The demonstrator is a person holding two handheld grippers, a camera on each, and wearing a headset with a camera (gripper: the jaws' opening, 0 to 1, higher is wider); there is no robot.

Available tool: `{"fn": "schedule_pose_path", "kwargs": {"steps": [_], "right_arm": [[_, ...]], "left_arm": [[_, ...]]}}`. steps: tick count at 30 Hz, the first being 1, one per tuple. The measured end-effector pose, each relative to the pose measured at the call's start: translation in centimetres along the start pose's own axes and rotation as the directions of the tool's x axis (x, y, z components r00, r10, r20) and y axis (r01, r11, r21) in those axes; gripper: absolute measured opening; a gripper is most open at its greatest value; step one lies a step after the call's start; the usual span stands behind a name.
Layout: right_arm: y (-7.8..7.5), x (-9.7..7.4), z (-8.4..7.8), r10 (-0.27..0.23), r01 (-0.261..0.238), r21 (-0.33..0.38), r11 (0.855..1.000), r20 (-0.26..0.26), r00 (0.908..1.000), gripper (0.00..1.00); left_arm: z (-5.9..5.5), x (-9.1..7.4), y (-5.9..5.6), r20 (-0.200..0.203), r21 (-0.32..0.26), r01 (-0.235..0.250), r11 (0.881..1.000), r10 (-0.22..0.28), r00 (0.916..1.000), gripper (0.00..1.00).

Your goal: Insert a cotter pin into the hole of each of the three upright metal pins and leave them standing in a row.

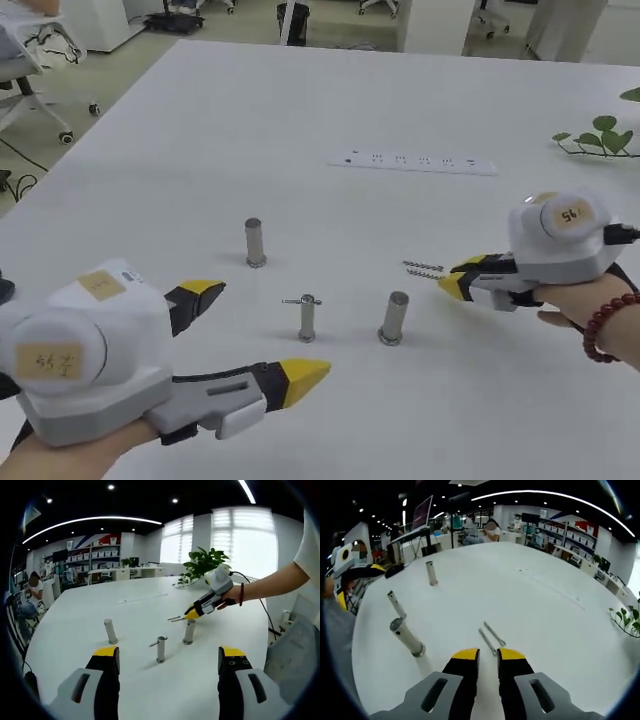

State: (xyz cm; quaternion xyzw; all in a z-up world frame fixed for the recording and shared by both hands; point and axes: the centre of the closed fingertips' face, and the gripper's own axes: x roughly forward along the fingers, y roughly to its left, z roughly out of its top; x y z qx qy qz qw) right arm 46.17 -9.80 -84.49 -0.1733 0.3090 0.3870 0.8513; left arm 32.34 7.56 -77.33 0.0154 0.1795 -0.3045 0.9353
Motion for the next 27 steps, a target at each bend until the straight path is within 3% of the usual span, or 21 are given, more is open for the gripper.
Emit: {"fn": "schedule_pose_path", "kwargs": {"steps": [9,14,23,27], "right_arm": [[0.0,1.0,0.2,0.041,-0.043,-0.041,0.998,-0.043,0.9982,0.15],[0.0,1.3,-0.3,0.053,-0.057,-0.060,0.997,-0.075,0.9958,0.14],[-0.2,1.5,-0.6,0.088,-0.100,-0.083,0.992,-0.131,0.9874,0.12],[-0.2,1.7,-0.6,0.115,-0.131,-0.088,0.987,-0.170,0.9787,0.12]], "left_arm": [[-0.2,0.1,-0.7,-0.013,0.021,0.020,1.000,-0.019,0.9997,0.80],[-0.3,0.0,-0.4,-0.020,0.022,0.010,1.000,-0.009,0.9998,0.80],[-0.4,0.0,-0.3,-0.025,0.016,0.006,1.000,-0.005,0.9997,0.80],[-0.6,0.1,-0.3,-0.029,0.016,0.007,1.000,-0.007,0.9996,0.80]]}}
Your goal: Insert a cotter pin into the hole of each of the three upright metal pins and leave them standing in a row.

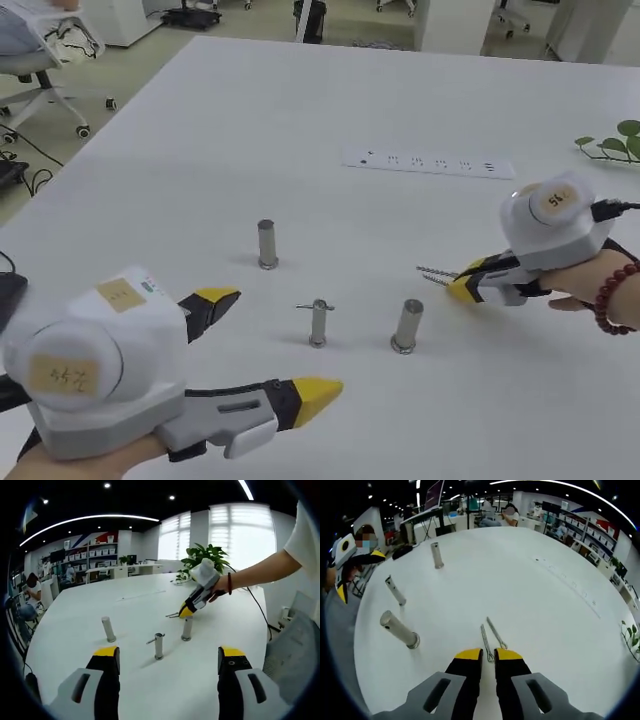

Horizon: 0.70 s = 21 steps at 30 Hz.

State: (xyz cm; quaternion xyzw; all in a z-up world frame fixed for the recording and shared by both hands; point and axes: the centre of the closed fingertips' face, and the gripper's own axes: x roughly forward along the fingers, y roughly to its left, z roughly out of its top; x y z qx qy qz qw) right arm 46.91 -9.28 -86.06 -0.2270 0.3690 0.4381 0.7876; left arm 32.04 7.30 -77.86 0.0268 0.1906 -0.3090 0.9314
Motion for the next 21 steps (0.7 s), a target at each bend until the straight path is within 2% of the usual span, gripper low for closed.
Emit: {"fn": "schedule_pose_path", "kwargs": {"steps": [4,9,17,21], "right_arm": [[0.24,0.10,-0.01,0.022,-0.023,-0.022,0.999,-0.038,0.9990,0.09],[-0.04,0.15,-0.17,0.014,-0.016,-0.019,1.000,-0.091,0.9958,0.06],[0.00,0.28,-0.19,-0.003,-0.017,-0.114,0.993,-0.174,0.9847,0.04],[0.08,0.29,-0.17,-0.023,-0.005,-0.147,0.989,-0.189,0.9817,0.03]], "left_arm": [[-0.05,0.04,0.04,-0.002,0.001,0.000,1.000,0.000,1.0000,0.80],[-0.07,0.04,0.02,-0.004,0.003,0.002,1.000,-0.002,1.0000,0.80],[-0.34,-0.01,-0.23,-0.022,0.008,0.011,1.000,-0.011,0.9997,0.78],[-0.33,-0.07,-0.23,-0.025,0.009,0.013,1.000,-0.013,0.9996,0.78]]}}
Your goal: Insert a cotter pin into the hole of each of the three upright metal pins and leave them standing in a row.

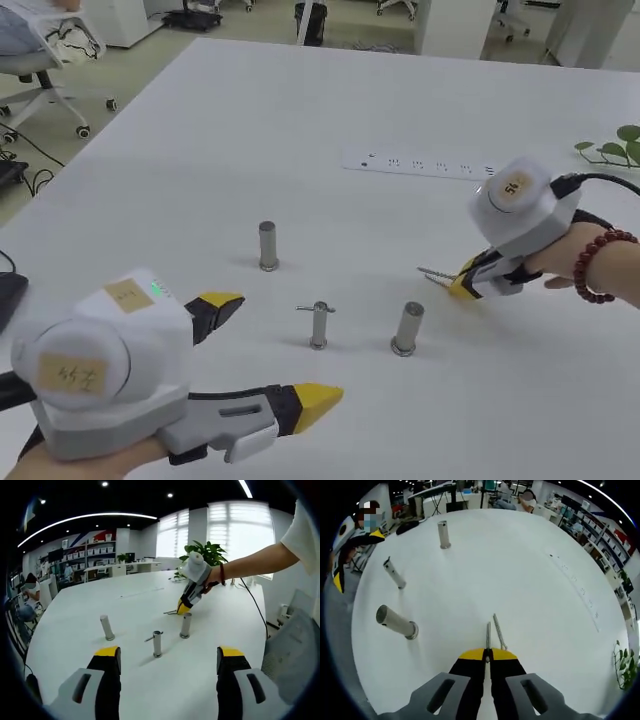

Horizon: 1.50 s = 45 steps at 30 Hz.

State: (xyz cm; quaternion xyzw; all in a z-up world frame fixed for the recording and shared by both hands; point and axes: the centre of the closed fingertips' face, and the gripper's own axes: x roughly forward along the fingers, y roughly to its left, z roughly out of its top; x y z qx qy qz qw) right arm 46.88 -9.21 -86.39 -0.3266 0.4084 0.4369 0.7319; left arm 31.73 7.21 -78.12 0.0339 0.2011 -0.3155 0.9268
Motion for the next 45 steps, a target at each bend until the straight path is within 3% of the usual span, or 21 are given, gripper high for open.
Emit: {"fn": "schedule_pose_path", "kwargs": {"steps": [11,23,37,45], "right_arm": [[0.0,-0.5,0.0,-0.029,0.029,-0.023,0.999,-0.004,0.9996,0.02],[0.7,-2.5,0.8,-0.065,0.068,-0.067,0.995,0.042,0.9970,0.02],[3.6,-6.0,1.3,-0.083,0.097,-0.115,0.989,0.118,0.9896,0.02],[6.2,-7.8,2.0,-0.063,0.087,-0.132,0.987,0.175,0.9825,0.02]], "left_arm": [[0.1,-0.1,0.0,-0.012,0.008,0.007,1.000,-0.007,0.9999,0.74],[0.9,-0.2,0.0,-0.014,0.002,0.009,1.000,-0.009,0.9999,0.67],[2.3,-0.1,-1.1,0.008,-0.057,0.058,0.997,-0.058,0.9983,0.55],[2.3,0.1,-2.5,-0.011,-0.075,0.100,0.992,-0.101,0.9949,0.47]]}}
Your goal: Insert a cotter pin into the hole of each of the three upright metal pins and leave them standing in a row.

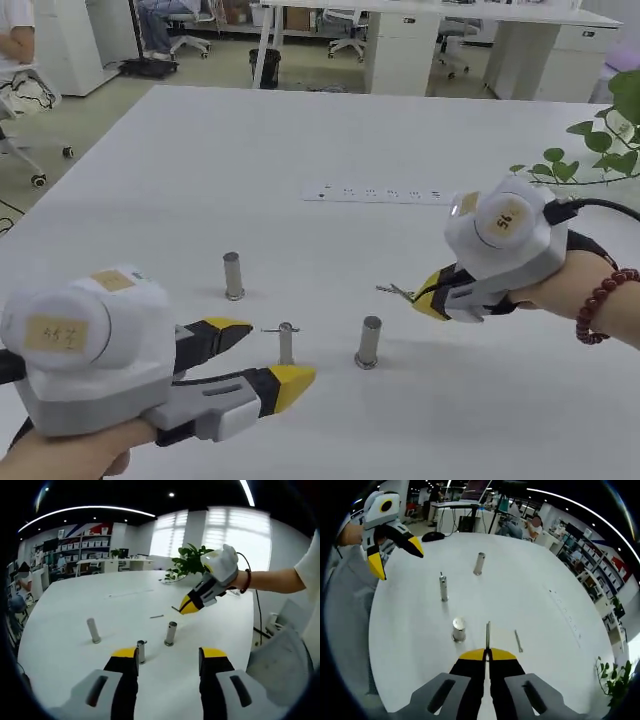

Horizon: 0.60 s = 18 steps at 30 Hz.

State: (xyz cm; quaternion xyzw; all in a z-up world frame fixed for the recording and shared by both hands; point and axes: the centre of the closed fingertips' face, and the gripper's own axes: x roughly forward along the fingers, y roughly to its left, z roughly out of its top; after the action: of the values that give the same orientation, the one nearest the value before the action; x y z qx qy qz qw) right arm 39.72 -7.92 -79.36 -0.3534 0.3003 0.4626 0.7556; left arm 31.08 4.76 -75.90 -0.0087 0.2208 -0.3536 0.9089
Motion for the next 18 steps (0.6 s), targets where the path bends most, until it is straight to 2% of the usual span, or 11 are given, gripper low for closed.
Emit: {"fn": "schedule_pose_path", "kwargs": {"steps": [4,7,14,18], "right_arm": [[1.3,-0.6,0.6,0.017,-0.016,-0.007,1.000,0.028,0.9995,0.02],[2.5,-1.0,1.3,0.049,-0.049,0.008,0.999,0.060,0.9970,0.02],[4.6,-1.2,2.3,0.079,-0.078,-0.025,0.997,0.086,0.9932,0.02],[5.9,-1.1,3.1,0.100,-0.096,-0.042,0.995,0.106,0.9893,0.02]], "left_arm": [[0.0,0.1,-0.5,-0.005,-0.004,0.018,1.000,-0.018,0.9998,0.44],[0.0,0.2,-0.8,-0.007,-0.013,0.030,0.999,-0.030,0.9995,0.43],[-0.1,0.4,-1.6,-0.015,-0.059,0.058,0.997,-0.059,0.9981,0.37],[0.2,0.5,-2.0,-0.005,-0.084,0.078,0.993,-0.079,0.9969,0.32]]}}
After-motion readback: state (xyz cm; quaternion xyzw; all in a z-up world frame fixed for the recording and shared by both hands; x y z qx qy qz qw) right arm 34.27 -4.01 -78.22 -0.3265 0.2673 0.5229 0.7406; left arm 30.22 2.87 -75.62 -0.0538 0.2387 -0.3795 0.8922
